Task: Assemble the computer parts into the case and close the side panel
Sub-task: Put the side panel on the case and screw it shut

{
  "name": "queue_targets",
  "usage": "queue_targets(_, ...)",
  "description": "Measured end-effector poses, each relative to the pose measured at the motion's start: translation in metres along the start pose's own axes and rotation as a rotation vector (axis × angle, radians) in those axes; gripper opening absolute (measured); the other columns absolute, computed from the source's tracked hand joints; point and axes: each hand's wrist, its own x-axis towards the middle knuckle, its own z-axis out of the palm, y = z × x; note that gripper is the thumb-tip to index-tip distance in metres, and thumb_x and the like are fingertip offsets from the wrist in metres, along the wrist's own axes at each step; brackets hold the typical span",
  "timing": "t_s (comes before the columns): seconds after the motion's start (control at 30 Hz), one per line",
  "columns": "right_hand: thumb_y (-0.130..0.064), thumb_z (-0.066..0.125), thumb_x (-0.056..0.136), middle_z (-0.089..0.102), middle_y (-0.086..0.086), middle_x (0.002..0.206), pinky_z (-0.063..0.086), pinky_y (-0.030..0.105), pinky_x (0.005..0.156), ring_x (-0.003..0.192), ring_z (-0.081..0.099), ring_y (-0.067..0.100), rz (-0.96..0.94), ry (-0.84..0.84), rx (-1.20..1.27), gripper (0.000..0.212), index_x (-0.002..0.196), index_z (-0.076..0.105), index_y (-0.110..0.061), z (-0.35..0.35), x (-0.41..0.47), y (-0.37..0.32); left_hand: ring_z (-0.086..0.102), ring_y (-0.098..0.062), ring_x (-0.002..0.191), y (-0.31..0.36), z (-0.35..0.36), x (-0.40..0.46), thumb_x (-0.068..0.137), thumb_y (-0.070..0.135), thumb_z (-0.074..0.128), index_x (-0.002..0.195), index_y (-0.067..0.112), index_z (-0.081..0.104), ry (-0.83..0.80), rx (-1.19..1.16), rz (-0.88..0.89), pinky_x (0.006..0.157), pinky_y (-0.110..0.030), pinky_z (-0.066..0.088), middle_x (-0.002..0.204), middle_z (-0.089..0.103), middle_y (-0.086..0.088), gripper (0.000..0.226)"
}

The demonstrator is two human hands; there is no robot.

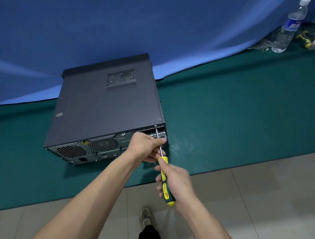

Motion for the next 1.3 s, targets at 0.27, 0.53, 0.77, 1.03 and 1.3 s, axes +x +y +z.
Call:
queue_targets(0.27,-0.040,0.058,0.092,0.053,0.003,0.055,0.039,0.021,0.040,0.041,0.047,0.015,0.067,-0.132,0.098,0.037,0.089,0.067,-0.004,-0.008,-0.001,-0.005,0.056,-0.011,0.042,0.002,0.004,-0.001,0.093,0.025,0.059,0.073,0.008,0.063,-0.066,-0.036,-0.028,0.054,-0.025,0.052,0.051,0.063,-0.001,0.026)
queue_targets(0.53,-0.037,0.061,0.088,0.051,-0.002,0.046,0.036,0.020,0.041,0.035,0.049,0.015,-0.163,0.068,-0.502,0.032,0.065,0.053,-0.017,-0.018,0.002,-0.028,0.056,-0.011,0.040,0.014,0.012,-0.007,0.098,0.021,0.048,0.071,0.009,0.055,-0.053,-0.105,0.072,0.042,-0.019,0.047,0.050,0.062,-0.002,0.031)
queue_targets(0.77,-0.017,0.054,0.081,0.063,-0.002,0.059,0.046,0.029,0.057,0.055,0.063,0.021,-0.341,0.155,-0.827,0.011,0.070,0.053,-0.019,-0.020,0.015,-0.103,0.052,-0.016,0.039,0.063,0.001,0.001,0.100,0.033,0.043,0.077,0.003,0.058,0.071,-0.202,0.209,0.044,-0.025,0.046,0.052,0.062,-0.007,0.041)
queue_targets(1.03,-0.039,0.068,0.079,0.047,-0.004,0.042,0.045,0.028,0.057,0.045,0.056,0.019,-0.391,0.311,-0.774,0.031,0.067,0.064,-0.011,0.002,0.077,-0.156,0.053,-0.014,0.041,0.097,-0.044,0.075,0.097,0.018,0.044,0.072,0.009,0.058,0.146,0.028,0.197,0.050,-0.025,0.046,0.053,0.063,0.000,0.030)
queue_targets(1.3,-0.025,0.065,0.083,0.067,-0.004,0.065,0.049,0.030,0.068,0.070,0.064,0.018,-0.320,0.362,-0.744,0.018,0.065,0.065,-0.026,0.026,0.188,-0.175,0.060,-0.030,0.076,0.103,-0.073,0.177,0.090,0.029,0.044,0.065,0.015,0.045,0.461,0.820,0.433,0.062,-0.031,0.036,0.075,0.063,-0.004,0.029)
